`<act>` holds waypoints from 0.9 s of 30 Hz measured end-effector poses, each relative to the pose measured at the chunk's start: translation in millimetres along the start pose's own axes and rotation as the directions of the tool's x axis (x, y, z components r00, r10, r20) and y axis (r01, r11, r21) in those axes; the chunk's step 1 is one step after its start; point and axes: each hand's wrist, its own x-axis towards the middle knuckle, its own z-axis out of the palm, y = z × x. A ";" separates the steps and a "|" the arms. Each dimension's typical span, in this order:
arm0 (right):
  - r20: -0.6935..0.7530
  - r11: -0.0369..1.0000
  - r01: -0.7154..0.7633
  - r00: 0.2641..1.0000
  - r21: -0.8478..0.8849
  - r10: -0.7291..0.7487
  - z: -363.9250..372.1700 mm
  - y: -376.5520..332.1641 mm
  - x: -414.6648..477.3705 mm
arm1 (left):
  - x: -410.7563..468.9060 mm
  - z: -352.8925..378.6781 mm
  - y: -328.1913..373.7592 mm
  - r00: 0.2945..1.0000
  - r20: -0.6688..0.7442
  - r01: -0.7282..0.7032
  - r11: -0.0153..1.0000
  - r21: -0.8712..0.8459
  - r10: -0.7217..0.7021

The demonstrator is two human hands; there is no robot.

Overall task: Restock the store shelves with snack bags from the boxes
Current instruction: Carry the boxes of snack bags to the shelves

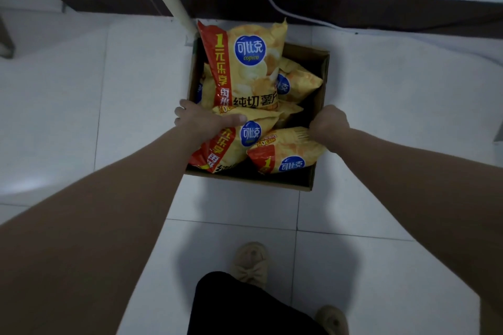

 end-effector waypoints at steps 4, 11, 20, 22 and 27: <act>-0.061 0.998 0.003 0.998 0.057 0.000 0.3 -4.3 -6.1 | 0.4 -4.8 -7.2 1.000 0.018 0.011 0.998 -0.058 -0.010; -0.082 0.995 0.103 0.991 0.016 -0.101 -21.4 -10.1 -41.7 | -20.4 -18.9 -46.7 0.980 0.190 0.097 0.967 -0.236 -0.052; -0.071 0.952 0.280 0.954 -0.127 -0.290 -110.5 -74.3 -157.4 | -113.1 -129.9 -46.0 0.986 0.167 0.084 0.910 -0.407 -0.016; -0.056 0.929 0.327 0.938 -0.175 -0.341 -134.0 -93.8 -194.7 | -145.7 -163.5 -48.4 0.989 0.150 0.071 0.888 -0.454 -0.002; -0.104 0.867 0.460 0.869 -0.192 -0.484 -186.2 -124.2 -307.9 | -265.5 -237.1 -66.1 0.998 0.055 0.014 0.832 -0.554 0.020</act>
